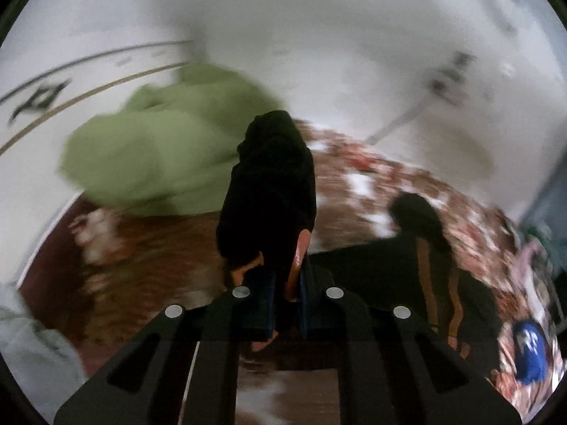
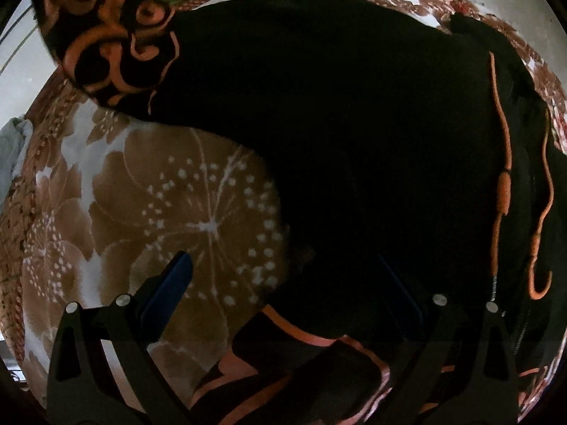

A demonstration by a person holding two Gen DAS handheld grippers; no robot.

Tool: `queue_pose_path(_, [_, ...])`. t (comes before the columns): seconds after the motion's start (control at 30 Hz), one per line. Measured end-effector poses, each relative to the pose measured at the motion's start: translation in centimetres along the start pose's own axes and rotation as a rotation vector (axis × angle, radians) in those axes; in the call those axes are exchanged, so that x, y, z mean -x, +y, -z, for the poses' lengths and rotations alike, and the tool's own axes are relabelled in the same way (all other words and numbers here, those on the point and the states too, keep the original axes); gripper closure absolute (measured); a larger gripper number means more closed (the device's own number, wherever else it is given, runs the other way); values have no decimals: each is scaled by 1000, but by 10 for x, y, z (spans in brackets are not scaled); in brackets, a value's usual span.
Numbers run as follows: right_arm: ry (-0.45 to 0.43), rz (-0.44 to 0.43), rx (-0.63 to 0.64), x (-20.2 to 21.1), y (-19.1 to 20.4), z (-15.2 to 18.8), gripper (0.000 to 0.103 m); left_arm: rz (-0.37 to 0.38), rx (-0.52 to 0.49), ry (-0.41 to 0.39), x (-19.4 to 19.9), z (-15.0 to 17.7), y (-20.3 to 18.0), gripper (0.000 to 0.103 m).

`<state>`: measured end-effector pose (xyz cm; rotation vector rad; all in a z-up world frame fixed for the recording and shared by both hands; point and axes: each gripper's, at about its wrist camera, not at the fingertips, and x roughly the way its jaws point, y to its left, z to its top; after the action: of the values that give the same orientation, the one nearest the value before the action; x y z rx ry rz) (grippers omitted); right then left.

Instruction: Fold large clothes

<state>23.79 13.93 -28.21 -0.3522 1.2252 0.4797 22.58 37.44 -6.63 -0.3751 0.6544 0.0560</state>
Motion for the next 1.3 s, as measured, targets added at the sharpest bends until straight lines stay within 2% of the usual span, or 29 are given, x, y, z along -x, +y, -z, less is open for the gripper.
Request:
queue_pose_path(0.2, [-44,16,35,-8,5,8,4,112,-63,11,-3,8,-136,94])
queue_pose_path(0.3, [-62,15,52,-7,6,10,4,165,-130,31,-27,24,-226,94])
queue_pose_path(0.37, [-74,9,69,-6,5,12,4,216,-153,52,-44,37,-269,94])
queue_pose_path(0.47, [-100,-2,115,-2,7,20,4,298,-221,64,-70,67,-351,94])
queue_pose_path(0.5, [-110,-4,142,-1,9,24,4,305,-286,77,-84,85,-382,94])
queue_pose_path(0.57, [-122,-2,195,1,11,30,4,314,-353,108,-101,113,-419,94])
queue_pose_path(0.7, [-164,-21,286,7,14,45,4,381,-345,263,-148,172,-469,94])
queue_pose_path(0.8, [-189,-20,341,6,20,54,4,367,-359,354,-181,210,-491,94])
queue_pose_path(0.87, [-204,-29,343,5,19,57,4,355,-365,388,-196,229,-500,94])
queue_pose_path(0.93, [-212,-46,336,2,19,57,4,328,-391,397,-211,243,-509,94])
queue_pose_path(1.1, [-248,-46,338,0,18,62,4,261,-414,393,-242,253,-515,94])
queue_pose_path(1.3, [-246,-64,327,-2,19,62,4,227,-495,403,-265,271,-537,94])
